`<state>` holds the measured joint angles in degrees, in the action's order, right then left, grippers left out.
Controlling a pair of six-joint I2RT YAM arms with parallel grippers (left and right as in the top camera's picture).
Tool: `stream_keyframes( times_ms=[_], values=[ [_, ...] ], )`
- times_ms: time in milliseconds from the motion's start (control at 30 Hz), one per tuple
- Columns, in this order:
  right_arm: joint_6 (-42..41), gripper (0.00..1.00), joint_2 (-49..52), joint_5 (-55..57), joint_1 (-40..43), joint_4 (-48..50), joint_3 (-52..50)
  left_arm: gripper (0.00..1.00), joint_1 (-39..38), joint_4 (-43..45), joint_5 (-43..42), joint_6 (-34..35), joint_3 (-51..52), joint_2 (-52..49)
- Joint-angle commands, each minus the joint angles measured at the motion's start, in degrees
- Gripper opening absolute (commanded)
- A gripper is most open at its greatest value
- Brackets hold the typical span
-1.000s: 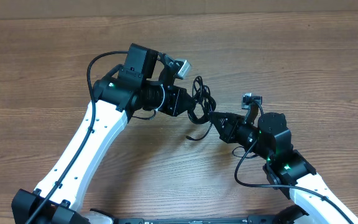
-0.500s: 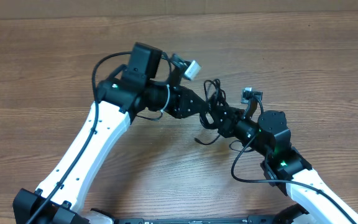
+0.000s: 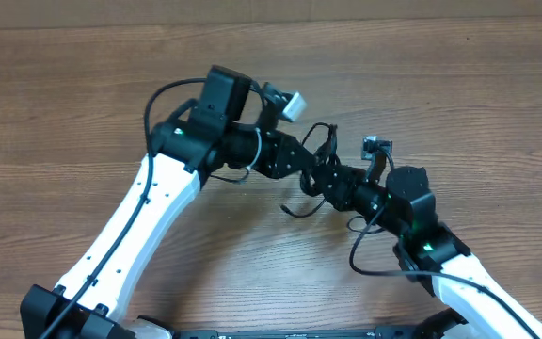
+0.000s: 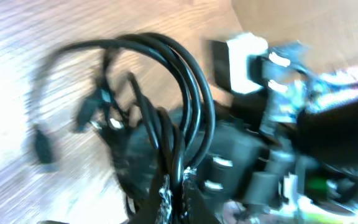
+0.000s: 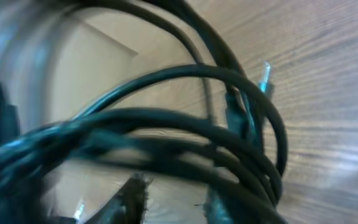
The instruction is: Untangle cables
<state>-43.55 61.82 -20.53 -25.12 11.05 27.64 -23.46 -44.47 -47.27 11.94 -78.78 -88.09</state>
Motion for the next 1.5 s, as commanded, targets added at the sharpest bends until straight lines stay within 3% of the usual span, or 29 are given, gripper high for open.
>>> stream_keyframes(
  times_ms=[0, 133, 300, 433, 700, 1067, 1200, 1300, 1467],
  values=[
    [0.13, 0.42, -6.32, 0.85, 0.11, -4.0, 0.57, 0.04, 3.67, 0.15, 2.36, 4.13, -0.85, 1.53],
    [0.37, 0.55, -9.27, 1.38, 0.11, -11.67, 0.57, 0.04, 7.04, 0.35, 2.71, 10.34, -0.85, 1.53],
    [0.55, 0.59, -6.71, 1.4, 0.04, -17.55, 0.55, 0.04, 8.09, 0.87, 2.71, 19.54, -0.85, 1.53],
    [0.55, 0.59, -2.69, 0.98, -0.98, -16.46, 0.55, 0.04, 7.82, 1.51, 2.84, 27.28, -0.85, 1.53],
    [0.83, 0.63, 4.48, 1.03, -9.38, -8.41, 0.55, 0.04, 6.97, 1.42, 11.3, 43.63, -0.85, 1.53],
    [1.81, 0.68, 5.05, 1.16, -10.82, -9.51, 0.55, 0.04, 6.25, -0.37, 23.58, 44.87, -0.85, 1.53],
    [1.36, 0.69, 4.96, -3.91, -11.06, -7.08, 0.55, 0.04, 6.16, -1.25, 25.4, 46.97, -0.85, 1.53],
    [1.68, 0.73, 5.01, -2.47, -12.44, -5.77, 0.55, 0.04, 5.92, -2.32, 24.76, 55.47, -0.85, 1.53],
    [1.88, 0.76, 6.54, 11.34, -14.8, -5.68, 0.55, 0.04, 4.24, -5.31, 24.74, 68.91, -0.85, 1.53]
  ],
)
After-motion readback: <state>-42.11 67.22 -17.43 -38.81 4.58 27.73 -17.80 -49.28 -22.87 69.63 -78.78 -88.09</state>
